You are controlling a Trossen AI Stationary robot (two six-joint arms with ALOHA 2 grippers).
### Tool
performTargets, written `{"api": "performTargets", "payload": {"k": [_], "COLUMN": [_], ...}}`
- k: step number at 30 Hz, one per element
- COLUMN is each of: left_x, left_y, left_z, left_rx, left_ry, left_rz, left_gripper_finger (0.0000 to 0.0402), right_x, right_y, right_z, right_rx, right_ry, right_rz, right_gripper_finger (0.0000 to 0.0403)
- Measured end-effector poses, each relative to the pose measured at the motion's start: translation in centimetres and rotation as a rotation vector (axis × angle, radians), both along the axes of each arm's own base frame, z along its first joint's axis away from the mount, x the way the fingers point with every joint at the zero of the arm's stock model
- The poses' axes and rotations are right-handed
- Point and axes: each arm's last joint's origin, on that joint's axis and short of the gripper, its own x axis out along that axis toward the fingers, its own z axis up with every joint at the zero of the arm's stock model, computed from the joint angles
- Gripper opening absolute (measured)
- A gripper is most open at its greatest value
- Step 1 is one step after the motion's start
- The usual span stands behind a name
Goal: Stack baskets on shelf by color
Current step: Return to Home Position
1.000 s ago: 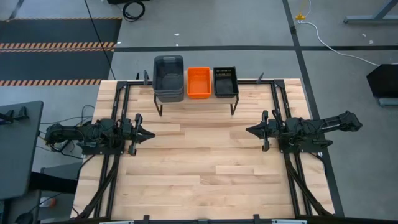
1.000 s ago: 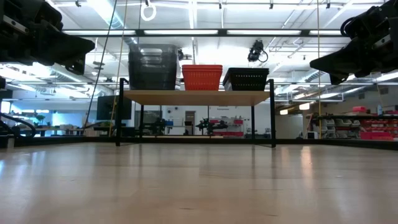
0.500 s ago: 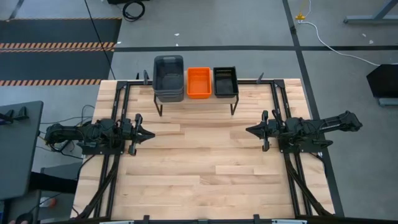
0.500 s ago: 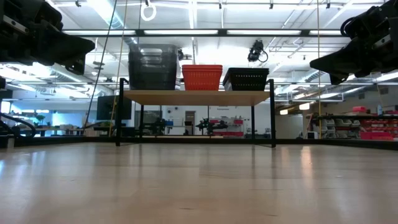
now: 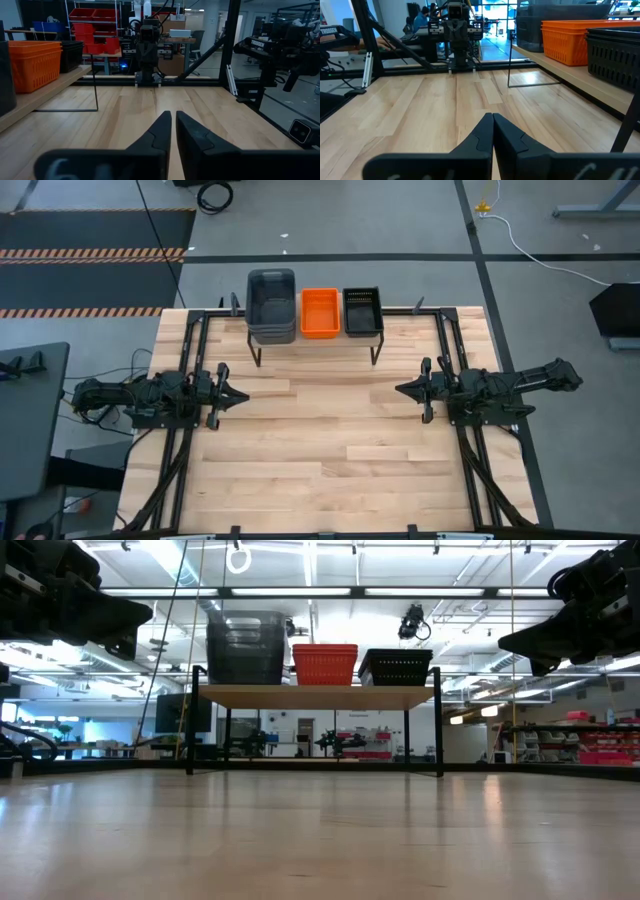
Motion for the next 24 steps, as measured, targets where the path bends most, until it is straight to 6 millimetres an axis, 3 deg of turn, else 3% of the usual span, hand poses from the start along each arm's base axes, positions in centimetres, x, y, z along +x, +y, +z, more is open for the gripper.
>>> {"api": "performTargets", "payload": {"k": [24], "left_x": [0.00], "left_y": [0.00], "left_z": [0.00], "left_rx": [0.000], "left_ry": [0.000], "left_rz": [0.000], "left_gripper_finger": [0.0035], "right_x": [0.00], "right_y": [0.00], "right_z": [0.00], "right_rx": [0.000], "right_ry": [0.000], "right_rz": [0.000], "right_gripper_finger": [0.0012]}}
